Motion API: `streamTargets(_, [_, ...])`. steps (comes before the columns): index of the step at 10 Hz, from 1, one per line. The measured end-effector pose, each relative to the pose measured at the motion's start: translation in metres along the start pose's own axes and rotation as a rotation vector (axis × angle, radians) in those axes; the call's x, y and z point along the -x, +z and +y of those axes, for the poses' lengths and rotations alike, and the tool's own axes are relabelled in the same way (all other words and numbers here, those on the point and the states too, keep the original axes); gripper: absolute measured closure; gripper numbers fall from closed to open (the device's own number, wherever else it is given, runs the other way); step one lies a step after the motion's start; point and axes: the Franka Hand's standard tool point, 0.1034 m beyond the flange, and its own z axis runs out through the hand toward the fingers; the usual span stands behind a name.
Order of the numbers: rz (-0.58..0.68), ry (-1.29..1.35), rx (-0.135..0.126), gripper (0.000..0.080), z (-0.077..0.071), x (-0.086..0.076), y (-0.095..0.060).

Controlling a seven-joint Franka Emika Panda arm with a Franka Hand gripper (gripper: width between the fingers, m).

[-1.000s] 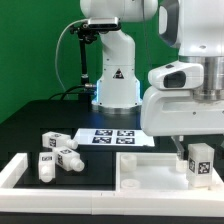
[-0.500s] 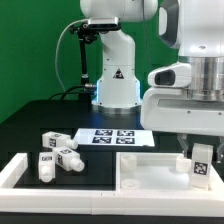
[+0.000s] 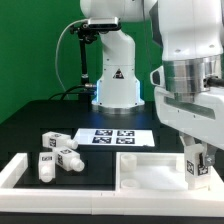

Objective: Assemble one leg

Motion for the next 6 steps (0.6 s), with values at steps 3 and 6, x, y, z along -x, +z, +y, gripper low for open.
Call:
streamTargets(3, [0.002, -0.027, 0.0, 0.0419, 0.0003, -0.0002, 0.0008])
streamTargets(6, [0.009, -0.544, 0.018, 0.0191, -0.0046, 0.007, -0.0039])
